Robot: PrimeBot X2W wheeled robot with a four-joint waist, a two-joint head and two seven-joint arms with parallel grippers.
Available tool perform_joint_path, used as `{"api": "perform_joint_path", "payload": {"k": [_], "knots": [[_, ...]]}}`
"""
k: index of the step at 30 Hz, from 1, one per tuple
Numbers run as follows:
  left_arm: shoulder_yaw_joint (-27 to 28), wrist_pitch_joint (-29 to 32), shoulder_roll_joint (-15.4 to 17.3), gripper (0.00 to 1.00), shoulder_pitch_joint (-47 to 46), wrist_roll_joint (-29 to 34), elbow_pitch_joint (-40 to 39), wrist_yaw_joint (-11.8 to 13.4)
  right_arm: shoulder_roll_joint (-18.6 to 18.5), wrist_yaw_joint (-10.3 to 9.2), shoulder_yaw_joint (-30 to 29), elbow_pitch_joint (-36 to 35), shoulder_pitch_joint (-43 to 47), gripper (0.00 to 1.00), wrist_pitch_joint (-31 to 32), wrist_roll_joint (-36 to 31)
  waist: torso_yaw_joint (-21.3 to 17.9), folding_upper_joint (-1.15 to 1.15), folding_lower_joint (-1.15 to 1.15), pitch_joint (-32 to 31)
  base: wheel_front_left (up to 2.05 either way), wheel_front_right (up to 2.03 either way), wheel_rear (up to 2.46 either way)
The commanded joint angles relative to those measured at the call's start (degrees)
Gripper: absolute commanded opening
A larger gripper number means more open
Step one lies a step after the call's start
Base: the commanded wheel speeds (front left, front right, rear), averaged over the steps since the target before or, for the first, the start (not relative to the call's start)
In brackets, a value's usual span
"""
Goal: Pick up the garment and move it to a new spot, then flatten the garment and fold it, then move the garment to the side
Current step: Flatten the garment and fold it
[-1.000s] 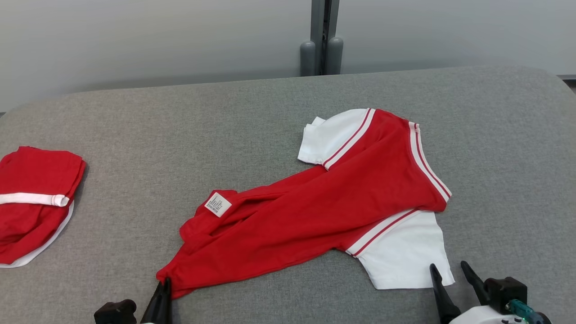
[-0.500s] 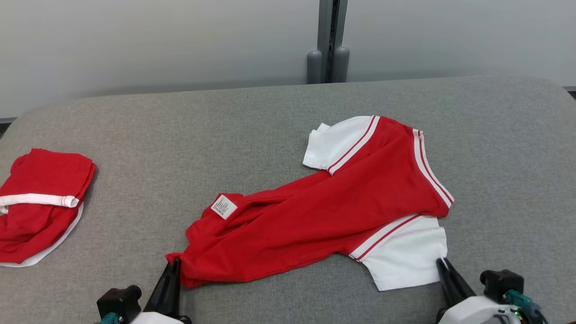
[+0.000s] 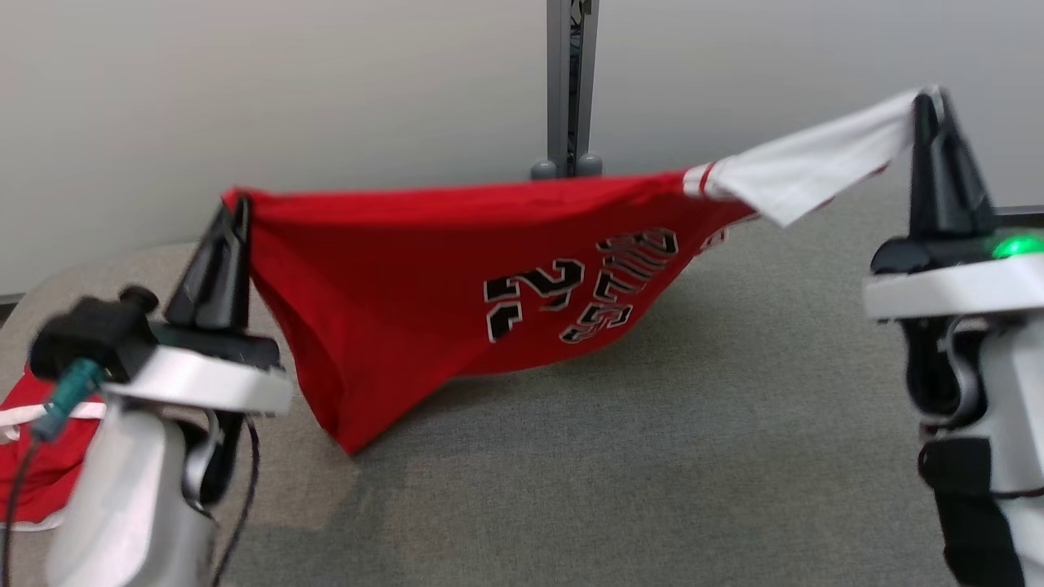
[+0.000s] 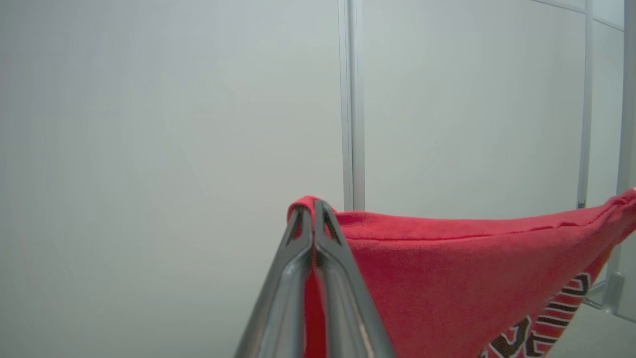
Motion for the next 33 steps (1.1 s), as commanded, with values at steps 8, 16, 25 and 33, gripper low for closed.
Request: {"api": "perform_joint_path", "payload": {"k": [8, 16, 25, 33], "knots": [[-0.73, 3.52, 7.71, 0.0, -17.89, -2.29, -4.13, -0.22, -4.8, 0.0, -0.65, -4.54, -13.98, 0.0, 0.02, 2.22, 0.02, 0.0, 0.0, -1.76, 0.0, 0.0, 0.0], [-2.26, 12.18, 9.92, 0.0, -25.29, -4.21, -0.79, -0.16, -6.8, -0.01, -0.02, 3.79, -22.96, 0.0, 2.3, 1.55, 0.94, 0.0, 0.0, 4.53, 0.0, 0.0, 0.0], [-8.93, 4.84, 10.38, 0.0, -44.13, 4.0, 17.82, 0.2, -7.01, -0.01, 0.51, 19.04, -44.1, 0.0, 0.21, -9.58, 2.44, 0.0, 0.0, 21.49, 0.0, 0.0, 0.0], [-7.39, 0.03, 9.05, 0.0, -58.71, 4.72, 25.98, 0.88, -6.98, -0.01, -5.28, 21.15, -56.39, 0.0, -0.13, -17.25, 2.38, 0.0, 0.0, 23.95, 0.0, 0.0, 0.0]]}}
